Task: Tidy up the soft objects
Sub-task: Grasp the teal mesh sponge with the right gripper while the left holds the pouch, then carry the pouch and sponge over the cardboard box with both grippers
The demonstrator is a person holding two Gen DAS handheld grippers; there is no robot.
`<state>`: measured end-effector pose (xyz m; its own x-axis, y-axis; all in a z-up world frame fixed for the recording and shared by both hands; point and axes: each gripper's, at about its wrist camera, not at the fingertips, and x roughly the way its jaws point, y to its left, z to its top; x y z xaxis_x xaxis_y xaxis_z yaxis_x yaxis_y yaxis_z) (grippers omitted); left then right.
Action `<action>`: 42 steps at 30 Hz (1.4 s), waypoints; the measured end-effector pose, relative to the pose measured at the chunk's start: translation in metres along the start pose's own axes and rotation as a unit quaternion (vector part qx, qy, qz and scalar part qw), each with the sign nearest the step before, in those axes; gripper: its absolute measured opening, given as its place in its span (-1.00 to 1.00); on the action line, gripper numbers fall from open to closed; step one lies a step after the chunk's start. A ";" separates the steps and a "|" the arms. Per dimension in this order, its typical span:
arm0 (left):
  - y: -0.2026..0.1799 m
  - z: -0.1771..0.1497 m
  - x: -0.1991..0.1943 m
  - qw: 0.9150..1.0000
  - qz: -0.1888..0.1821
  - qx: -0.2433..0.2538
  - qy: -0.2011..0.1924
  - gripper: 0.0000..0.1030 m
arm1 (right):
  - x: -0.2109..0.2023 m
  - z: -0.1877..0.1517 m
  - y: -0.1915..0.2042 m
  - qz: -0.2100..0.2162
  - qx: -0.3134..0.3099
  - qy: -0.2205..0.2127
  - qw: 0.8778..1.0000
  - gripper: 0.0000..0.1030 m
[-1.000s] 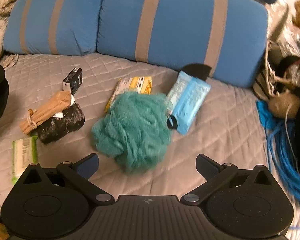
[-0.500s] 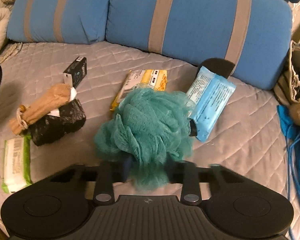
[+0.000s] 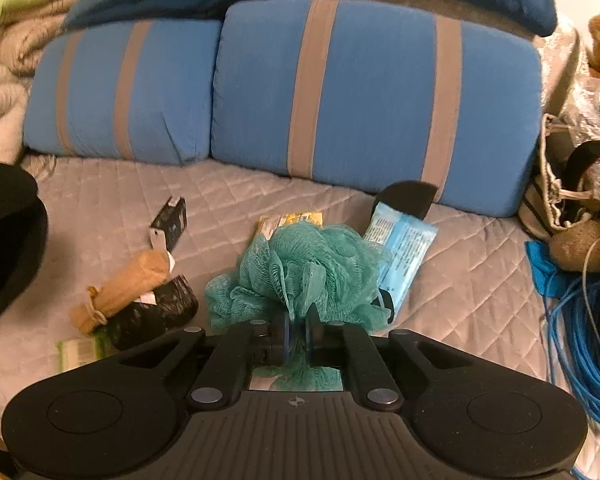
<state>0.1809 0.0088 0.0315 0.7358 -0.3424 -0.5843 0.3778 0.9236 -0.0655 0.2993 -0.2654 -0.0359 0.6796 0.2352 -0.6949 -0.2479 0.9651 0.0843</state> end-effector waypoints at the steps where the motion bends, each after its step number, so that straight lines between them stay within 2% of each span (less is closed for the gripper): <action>1: -0.002 0.000 -0.001 1.000 -0.002 0.002 -0.001 -0.81 | -0.007 -0.001 -0.001 0.000 0.004 -0.003 1.000 -0.83; 7: -0.018 -0.003 -0.010 1.000 -0.009 0.007 -0.007 -0.81 | -0.044 -0.009 0.003 0.012 0.007 -0.019 1.000 -0.83; 13: -0.037 -0.014 -0.023 1.000 -0.019 0.010 -0.008 -0.81 | -0.076 -0.030 0.009 0.028 0.008 -0.015 0.999 -0.83; 25: -0.076 -0.044 -0.047 0.999 -0.039 0.020 0.012 -0.81 | -0.150 -0.076 0.019 0.060 0.021 -0.023 0.998 -0.83; 33: -0.102 -0.068 -0.064 0.998 -0.052 0.025 0.036 -0.81 | -0.192 -0.104 0.034 0.101 0.018 -0.021 0.995 -0.83; 42: -0.123 -0.100 -0.079 0.993 -0.069 0.018 0.095 -0.81 | -0.217 -0.136 0.063 0.135 -0.003 0.032 0.990 -0.82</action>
<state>0.0201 -0.0609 0.0045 0.5577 -0.4236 -0.7138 0.4903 0.8620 -0.1286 0.0422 -0.2713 0.0229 0.5435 0.4766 -0.6910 -0.4181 0.8675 0.2695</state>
